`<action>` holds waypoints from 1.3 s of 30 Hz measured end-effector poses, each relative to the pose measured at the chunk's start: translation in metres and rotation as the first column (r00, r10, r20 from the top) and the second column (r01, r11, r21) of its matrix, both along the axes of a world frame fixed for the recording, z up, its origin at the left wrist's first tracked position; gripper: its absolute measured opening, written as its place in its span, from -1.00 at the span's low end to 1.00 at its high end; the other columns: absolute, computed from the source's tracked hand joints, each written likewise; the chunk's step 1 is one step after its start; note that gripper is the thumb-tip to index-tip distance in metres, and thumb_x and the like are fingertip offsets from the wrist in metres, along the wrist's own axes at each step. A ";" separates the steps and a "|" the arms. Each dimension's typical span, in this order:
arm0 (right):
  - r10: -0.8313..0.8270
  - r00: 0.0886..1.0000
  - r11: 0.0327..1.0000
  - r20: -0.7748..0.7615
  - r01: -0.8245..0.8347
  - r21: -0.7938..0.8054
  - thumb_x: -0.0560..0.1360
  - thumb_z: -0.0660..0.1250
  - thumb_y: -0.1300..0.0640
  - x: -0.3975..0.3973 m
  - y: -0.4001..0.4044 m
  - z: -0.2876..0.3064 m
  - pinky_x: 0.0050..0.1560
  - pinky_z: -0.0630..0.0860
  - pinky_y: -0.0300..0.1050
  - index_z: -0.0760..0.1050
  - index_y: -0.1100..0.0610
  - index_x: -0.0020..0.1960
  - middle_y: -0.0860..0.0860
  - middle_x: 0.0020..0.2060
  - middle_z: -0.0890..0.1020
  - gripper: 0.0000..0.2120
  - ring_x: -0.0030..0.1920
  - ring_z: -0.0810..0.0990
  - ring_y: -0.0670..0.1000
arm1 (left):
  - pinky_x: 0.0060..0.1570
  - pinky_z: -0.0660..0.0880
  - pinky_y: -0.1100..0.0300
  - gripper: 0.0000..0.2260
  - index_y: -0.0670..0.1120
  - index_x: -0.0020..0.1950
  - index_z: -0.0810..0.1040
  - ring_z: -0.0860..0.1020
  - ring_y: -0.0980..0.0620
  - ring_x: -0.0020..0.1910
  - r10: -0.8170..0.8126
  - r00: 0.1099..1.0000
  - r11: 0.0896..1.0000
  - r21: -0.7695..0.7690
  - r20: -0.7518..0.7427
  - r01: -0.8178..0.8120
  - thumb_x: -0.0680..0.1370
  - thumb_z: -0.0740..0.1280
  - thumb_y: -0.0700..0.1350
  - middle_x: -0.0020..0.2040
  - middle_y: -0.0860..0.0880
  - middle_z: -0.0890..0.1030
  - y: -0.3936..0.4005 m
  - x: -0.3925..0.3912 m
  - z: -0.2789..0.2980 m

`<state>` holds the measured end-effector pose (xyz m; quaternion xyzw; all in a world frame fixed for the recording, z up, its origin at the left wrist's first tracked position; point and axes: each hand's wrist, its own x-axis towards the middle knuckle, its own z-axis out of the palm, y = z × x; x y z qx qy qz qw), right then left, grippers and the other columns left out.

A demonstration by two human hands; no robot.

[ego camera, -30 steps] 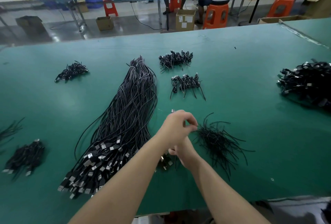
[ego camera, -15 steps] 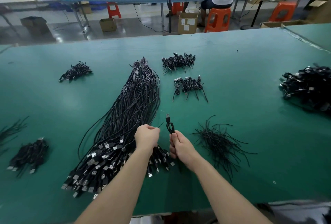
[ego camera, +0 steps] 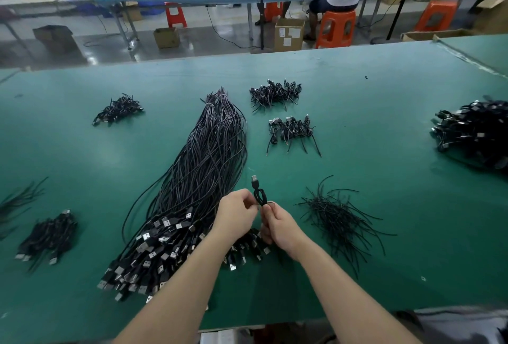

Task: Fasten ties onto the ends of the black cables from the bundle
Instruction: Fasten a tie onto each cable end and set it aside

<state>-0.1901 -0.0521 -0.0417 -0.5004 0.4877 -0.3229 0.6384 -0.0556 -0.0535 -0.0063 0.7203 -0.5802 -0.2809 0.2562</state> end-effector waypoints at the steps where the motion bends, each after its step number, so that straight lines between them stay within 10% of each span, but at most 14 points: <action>1: -0.005 1.000 1.000 0.006 0.005 0.007 0.74 0.04 0.13 0.000 0.000 0.000 -0.43 0.29 -0.12 0.27 0.16 -0.08 0.00 -0.35 0.30 -0.77 -0.46 0.27 -0.05 | -0.24 0.40 0.33 -0.94 -0.05 -0.13 0.62 0.53 0.12 -0.22 -0.020 1.000 1.000 -0.014 0.016 0.020 0.54 0.39 -0.16 -0.22 0.08 0.61 0.001 0.000 0.000; 20: -0.033 0.993 0.998 0.110 0.028 0.049 0.72 0.10 0.09 -0.007 0.000 0.001 -0.40 0.39 -0.19 0.36 0.14 -0.06 -0.09 -0.41 0.34 -0.78 -0.45 0.30 -0.09 | -0.05 0.54 0.17 -0.99 -0.05 -0.01 0.55 0.52 0.12 -0.14 -0.187 0.972 0.967 -0.147 0.141 0.207 0.59 0.35 -0.14 -0.10 0.10 0.53 0.013 0.006 -0.003; 25: -0.051 0.990 0.997 0.135 0.043 0.063 0.72 0.12 0.09 -0.007 0.000 -0.001 -0.38 0.40 -0.17 0.36 0.16 -0.03 -0.08 -0.38 0.34 -0.80 -0.41 0.30 -0.07 | -0.07 0.50 0.23 -0.70 0.00 0.24 0.47 0.48 0.17 -0.13 -0.112 0.992 0.971 -0.207 0.057 0.122 0.55 0.45 -0.10 0.04 0.13 0.48 0.015 0.003 -0.007; 30: -0.065 0.983 0.995 0.172 0.051 0.081 0.72 0.11 0.09 -0.008 0.000 -0.001 -0.39 0.37 -0.16 0.34 0.15 -0.07 -0.07 -0.39 0.32 -0.78 -0.42 0.26 -0.06 | 0.20 0.41 0.21 -0.15 0.22 0.56 0.05 0.35 0.07 0.21 -0.218 0.942 0.918 -0.275 0.254 0.286 0.48 0.49 -0.19 0.42 0.07 0.13 0.009 0.009 -0.005; 34: -0.048 0.989 0.996 0.142 0.037 0.079 0.72 0.11 0.10 -0.006 0.000 0.000 -0.40 0.35 -0.16 0.33 0.15 -0.11 -0.06 -0.39 0.32 -0.75 -0.43 0.25 -0.05 | 0.37 0.34 0.02 -0.29 0.06 0.58 0.20 0.26 -0.09 0.39 -0.244 0.729 0.863 -0.199 0.640 0.464 0.50 0.46 -0.10 0.52 -0.10 0.11 -0.001 0.013 0.001; 39: -0.032 0.990 0.997 0.138 0.022 0.074 0.72 0.11 0.12 -0.005 -0.001 -0.001 -0.42 0.33 -0.15 0.30 0.15 -0.14 -0.05 -0.38 0.32 -0.74 -0.44 0.25 -0.05 | 0.36 0.32 -0.06 -0.43 -0.01 0.50 0.34 0.13 -0.16 0.48 -0.261 0.618 0.857 -0.116 0.741 0.502 0.52 0.45 -0.02 0.53 -0.13 0.17 -0.011 0.011 0.011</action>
